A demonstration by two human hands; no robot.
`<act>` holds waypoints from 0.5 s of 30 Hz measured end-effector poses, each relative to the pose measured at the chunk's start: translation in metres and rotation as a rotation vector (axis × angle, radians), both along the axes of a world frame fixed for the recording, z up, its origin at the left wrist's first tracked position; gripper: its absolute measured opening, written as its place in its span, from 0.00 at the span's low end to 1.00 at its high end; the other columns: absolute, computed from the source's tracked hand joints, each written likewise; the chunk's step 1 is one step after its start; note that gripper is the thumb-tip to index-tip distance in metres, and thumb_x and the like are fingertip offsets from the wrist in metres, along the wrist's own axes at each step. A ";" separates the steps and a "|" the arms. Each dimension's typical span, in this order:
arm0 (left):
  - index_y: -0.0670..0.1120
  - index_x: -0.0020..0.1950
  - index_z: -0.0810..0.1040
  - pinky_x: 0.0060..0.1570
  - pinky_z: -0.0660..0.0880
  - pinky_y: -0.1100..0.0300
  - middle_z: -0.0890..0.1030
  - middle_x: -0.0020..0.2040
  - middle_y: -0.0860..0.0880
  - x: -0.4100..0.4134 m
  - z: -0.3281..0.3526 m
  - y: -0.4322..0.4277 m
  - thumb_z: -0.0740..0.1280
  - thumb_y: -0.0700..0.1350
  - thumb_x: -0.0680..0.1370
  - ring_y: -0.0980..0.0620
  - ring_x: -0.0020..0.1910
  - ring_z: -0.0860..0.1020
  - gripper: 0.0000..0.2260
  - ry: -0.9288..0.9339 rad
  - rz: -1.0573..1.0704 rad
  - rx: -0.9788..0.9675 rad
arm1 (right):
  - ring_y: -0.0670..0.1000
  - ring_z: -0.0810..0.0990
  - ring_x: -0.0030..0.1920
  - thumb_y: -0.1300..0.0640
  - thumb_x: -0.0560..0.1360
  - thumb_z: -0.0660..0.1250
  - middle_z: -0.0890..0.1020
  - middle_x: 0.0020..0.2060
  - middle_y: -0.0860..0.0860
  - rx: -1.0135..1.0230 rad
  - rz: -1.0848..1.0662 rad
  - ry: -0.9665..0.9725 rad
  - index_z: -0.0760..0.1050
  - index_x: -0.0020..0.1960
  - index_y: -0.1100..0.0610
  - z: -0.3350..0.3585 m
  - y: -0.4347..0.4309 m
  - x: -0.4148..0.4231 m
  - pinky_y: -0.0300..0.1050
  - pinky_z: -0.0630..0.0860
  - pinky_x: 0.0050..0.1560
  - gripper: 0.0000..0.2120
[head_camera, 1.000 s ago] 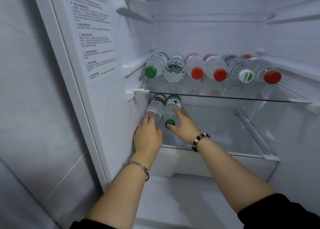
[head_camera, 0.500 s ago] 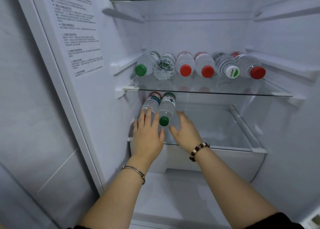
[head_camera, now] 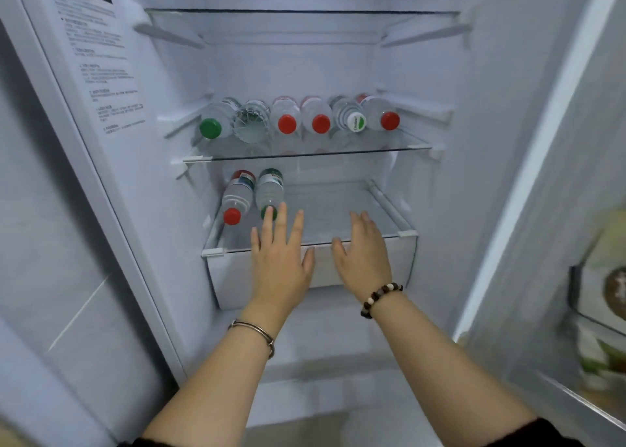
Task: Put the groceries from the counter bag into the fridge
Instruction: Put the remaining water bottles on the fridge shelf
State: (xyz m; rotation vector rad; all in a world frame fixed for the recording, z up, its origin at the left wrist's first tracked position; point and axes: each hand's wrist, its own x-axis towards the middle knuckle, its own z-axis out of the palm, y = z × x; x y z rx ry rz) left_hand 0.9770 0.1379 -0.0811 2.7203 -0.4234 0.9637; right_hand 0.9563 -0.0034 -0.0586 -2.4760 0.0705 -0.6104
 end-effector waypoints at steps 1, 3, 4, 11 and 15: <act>0.46 0.76 0.58 0.69 0.58 0.39 0.59 0.76 0.41 -0.009 0.000 -0.005 0.64 0.51 0.76 0.40 0.75 0.55 0.30 -0.018 -0.038 0.000 | 0.57 0.55 0.74 0.50 0.79 0.57 0.57 0.75 0.58 -0.011 -0.021 0.000 0.55 0.74 0.59 0.001 -0.004 -0.015 0.52 0.55 0.73 0.27; 0.46 0.76 0.58 0.69 0.58 0.39 0.58 0.76 0.41 -0.029 0.000 -0.015 0.63 0.50 0.77 0.40 0.75 0.55 0.29 -0.057 -0.116 -0.020 | 0.55 0.53 0.75 0.50 0.80 0.56 0.55 0.75 0.57 -0.030 -0.064 -0.015 0.54 0.75 0.58 0.004 -0.014 -0.046 0.51 0.54 0.74 0.27; 0.46 0.76 0.57 0.69 0.58 0.40 0.58 0.76 0.41 -0.040 0.001 -0.020 0.62 0.50 0.77 0.40 0.76 0.55 0.29 -0.073 -0.156 -0.045 | 0.55 0.52 0.75 0.50 0.80 0.55 0.54 0.76 0.56 -0.039 -0.088 -0.030 0.53 0.75 0.58 0.008 -0.018 -0.063 0.51 0.53 0.74 0.28; 0.45 0.76 0.55 0.72 0.55 0.43 0.55 0.76 0.40 -0.115 0.010 -0.069 0.54 0.50 0.80 0.43 0.76 0.52 0.25 -0.196 -0.472 -0.232 | 0.52 0.49 0.76 0.51 0.79 0.56 0.52 0.76 0.54 -0.177 -0.200 -0.143 0.51 0.76 0.57 0.038 -0.037 -0.178 0.50 0.50 0.75 0.29; 0.43 0.75 0.56 0.71 0.57 0.41 0.56 0.76 0.40 -0.156 0.024 -0.094 0.55 0.51 0.80 0.42 0.76 0.53 0.25 -0.272 -0.617 -0.309 | 0.56 0.59 0.74 0.51 0.77 0.56 0.62 0.73 0.59 -0.281 -0.287 -0.331 0.59 0.74 0.61 0.056 -0.048 -0.239 0.47 0.54 0.73 0.27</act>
